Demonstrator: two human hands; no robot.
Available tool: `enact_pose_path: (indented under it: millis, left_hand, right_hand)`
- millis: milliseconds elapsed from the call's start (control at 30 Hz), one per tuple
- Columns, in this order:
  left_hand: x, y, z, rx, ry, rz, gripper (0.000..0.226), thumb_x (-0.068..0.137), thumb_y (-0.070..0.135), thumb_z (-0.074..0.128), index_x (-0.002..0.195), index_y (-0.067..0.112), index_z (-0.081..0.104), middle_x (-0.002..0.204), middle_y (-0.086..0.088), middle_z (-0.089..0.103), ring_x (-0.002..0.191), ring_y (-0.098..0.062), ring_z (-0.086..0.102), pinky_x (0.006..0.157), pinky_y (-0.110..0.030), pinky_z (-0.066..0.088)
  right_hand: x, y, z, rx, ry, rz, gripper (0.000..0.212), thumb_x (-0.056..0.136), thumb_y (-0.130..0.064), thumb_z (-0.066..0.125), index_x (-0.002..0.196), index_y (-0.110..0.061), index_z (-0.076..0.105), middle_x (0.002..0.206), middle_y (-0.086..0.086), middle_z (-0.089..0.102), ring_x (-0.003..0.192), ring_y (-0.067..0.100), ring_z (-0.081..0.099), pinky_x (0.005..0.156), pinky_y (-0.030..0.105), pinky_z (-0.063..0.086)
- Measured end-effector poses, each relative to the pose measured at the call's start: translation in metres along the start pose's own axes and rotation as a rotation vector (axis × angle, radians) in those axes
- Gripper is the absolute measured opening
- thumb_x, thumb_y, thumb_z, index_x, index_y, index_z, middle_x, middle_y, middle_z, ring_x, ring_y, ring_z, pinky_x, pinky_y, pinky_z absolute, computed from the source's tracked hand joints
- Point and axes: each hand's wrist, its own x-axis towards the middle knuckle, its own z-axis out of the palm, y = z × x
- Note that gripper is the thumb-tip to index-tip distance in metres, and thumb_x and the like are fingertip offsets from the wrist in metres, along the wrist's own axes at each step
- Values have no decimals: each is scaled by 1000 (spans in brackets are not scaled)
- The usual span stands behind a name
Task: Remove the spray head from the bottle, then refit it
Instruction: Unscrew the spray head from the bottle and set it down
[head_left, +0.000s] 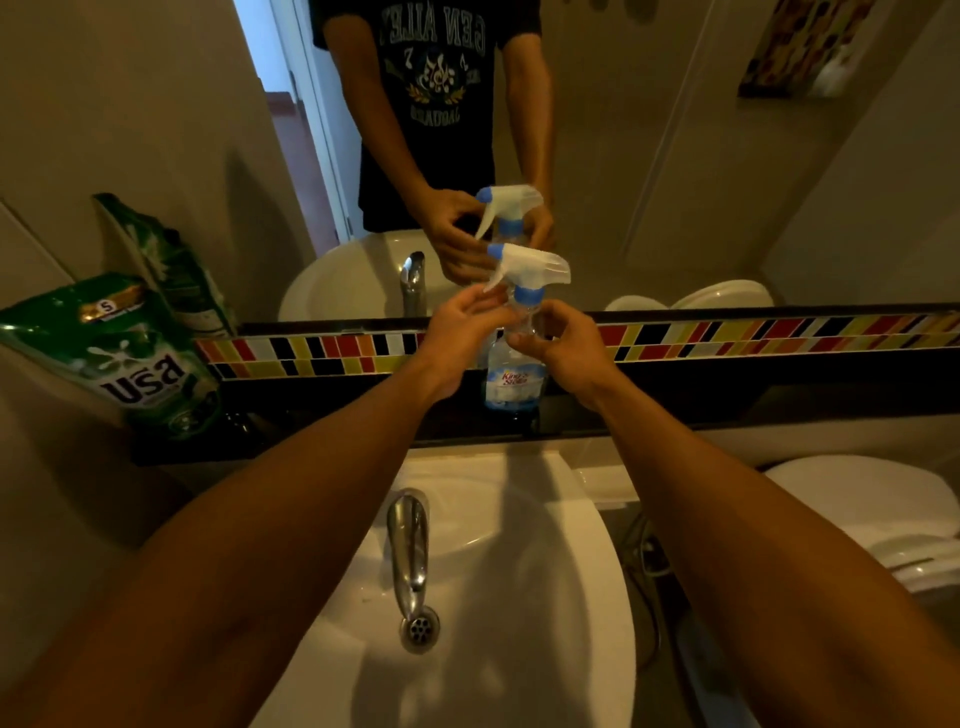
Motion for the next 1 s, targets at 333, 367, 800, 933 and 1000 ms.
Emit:
enact_pose_path:
  millis: [333, 367, 800, 933, 1000]
  left_hand:
    - [11, 20, 4, -60, 31, 63, 49, 77, 14, 84, 122, 16, 66, 114, -4, 75, 107, -20, 71, 86, -36, 57]
    - [9, 23, 3, -60, 48, 69, 46, 77, 13, 84, 120, 15, 67, 113, -6, 75, 105, -21, 72, 83, -35, 58]
    - [-23, 96, -27, -118, 190, 212, 37, 85, 13, 78, 120, 17, 64, 99, 3, 71, 91, -9, 69, 65, -19, 53]
    - [-26, 108, -45, -166, 253, 272, 50, 82, 15, 80, 122, 25, 52, 117, -9, 67, 107, -26, 66, 84, -42, 55]
    - [-31, 114, -53, -183, 273, 281, 57, 81, 18, 80, 124, 27, 44, 126, -12, 63, 106, -25, 66, 87, -43, 55]
  right_hand:
    - [-3, -11, -5, -14, -93, 18, 40, 91, -12, 78, 129, -10, 66, 121, 7, 74, 112, 21, 71, 94, 36, 59]
    - [-4, -15, -5, -20, -104, 23, 41, 90, -11, 79, 129, -9, 66, 121, 6, 74, 112, 20, 71, 94, 35, 59]
    - [-36, -54, -6, -137, -122, 51, 38, 90, -16, 78, 125, -11, 67, 116, 8, 73, 108, 24, 71, 94, 41, 59]
    - [-43, -60, -5, -176, -114, 48, 34, 90, -15, 78, 121, -8, 67, 118, 17, 72, 110, 32, 70, 97, 47, 59]
    - [-47, -62, -5, -184, -103, 48, 34, 90, -14, 78, 122, -7, 67, 119, 19, 71, 111, 34, 70, 94, 44, 60]
